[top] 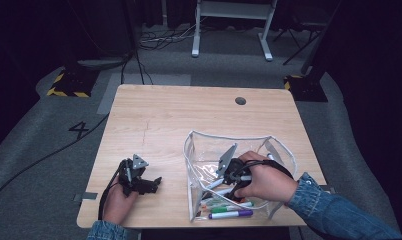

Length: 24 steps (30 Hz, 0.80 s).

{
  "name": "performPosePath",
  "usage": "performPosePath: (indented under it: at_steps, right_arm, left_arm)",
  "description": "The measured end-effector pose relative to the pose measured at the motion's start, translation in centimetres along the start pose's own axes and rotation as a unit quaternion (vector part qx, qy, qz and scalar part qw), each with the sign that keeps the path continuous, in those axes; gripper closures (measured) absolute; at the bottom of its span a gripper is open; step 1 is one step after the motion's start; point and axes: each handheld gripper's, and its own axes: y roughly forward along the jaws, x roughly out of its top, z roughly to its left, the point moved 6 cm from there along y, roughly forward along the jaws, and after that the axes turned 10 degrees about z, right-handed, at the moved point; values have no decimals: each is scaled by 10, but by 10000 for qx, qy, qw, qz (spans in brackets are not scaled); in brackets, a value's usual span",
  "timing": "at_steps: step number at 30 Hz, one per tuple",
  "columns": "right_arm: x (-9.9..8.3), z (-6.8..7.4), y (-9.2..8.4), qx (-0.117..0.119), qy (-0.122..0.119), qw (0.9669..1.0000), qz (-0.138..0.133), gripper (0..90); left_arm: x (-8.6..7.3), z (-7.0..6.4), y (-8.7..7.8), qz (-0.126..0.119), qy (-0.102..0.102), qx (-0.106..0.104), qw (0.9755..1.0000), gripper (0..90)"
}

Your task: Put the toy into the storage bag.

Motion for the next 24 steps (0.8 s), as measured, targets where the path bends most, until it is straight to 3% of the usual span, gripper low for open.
performPosePath:
  at_steps: [4,8,9,15,17,24]
  right_arm:
    - [1,-6,-23,-245,226,9983,-469,452]
    - [-4,-10,-42,-396,480,9957,-693,436]
    - [-8,-14,-53,-518,649,9926,-885,427]
    - [-29,-29,-86,-911,1082,9819,-1257,438]
    - [-36,-33,-94,-991,1211,9787,-1333,439]
    - [-68,-48,-119,-1305,1741,9624,-1628,447]
  left_arm:
    - [0,0,0,1,0,-1,10000,0]
    - [0,0,0,0,-1,0,10000,0]
    - [0,0,0,2,-4,-7,10000,0]
    - [0,0,0,4,-4,-7,10000,0]
    - [0,0,0,15,3,-5,10000,0]
    - [0,0,0,3,-4,-6,10000,0]
